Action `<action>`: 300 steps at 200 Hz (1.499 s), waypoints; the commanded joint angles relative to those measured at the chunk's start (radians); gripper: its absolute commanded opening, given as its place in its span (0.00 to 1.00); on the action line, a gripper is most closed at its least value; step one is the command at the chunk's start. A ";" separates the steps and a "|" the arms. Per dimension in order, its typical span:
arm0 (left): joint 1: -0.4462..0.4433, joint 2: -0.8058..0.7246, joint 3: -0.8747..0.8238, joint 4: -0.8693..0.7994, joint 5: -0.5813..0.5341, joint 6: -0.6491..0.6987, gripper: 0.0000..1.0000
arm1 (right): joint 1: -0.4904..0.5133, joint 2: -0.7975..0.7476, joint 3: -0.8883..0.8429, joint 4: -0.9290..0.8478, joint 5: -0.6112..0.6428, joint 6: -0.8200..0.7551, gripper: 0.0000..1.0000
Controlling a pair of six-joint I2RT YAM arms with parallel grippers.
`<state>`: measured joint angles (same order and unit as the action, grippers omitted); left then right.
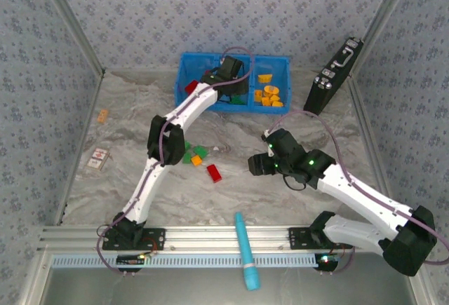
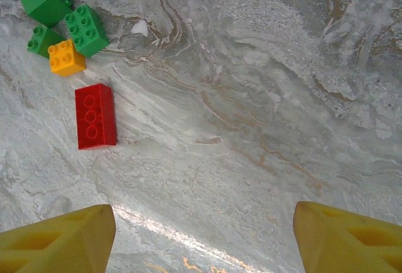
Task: Sort the legos into containers by color
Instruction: Place the lego in the container, then pick up the lego from the center of the table.
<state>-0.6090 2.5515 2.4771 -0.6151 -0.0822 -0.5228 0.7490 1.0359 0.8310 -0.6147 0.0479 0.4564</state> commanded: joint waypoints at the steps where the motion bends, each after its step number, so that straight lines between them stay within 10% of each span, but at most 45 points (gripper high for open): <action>1: -0.002 -0.043 0.036 -0.051 0.001 0.050 0.57 | 0.004 -0.011 0.011 -0.033 0.041 -0.010 0.77; 51: -0.026 -0.362 -0.289 -0.080 0.016 0.117 0.61 | -0.065 0.018 0.031 -0.008 0.091 -0.123 0.78; 132: -0.148 -0.894 -1.153 0.055 -0.050 -0.289 0.64 | -0.302 0.115 0.071 0.240 -0.022 -0.271 0.78; 300: -0.314 -0.964 -1.454 0.015 -0.060 -0.655 0.72 | -0.356 0.191 0.144 0.258 -0.072 -0.280 0.86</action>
<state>-0.9123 1.5608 1.0458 -0.6205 -0.1436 -1.1343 0.3950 1.2289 0.9382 -0.3481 -0.0162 0.1894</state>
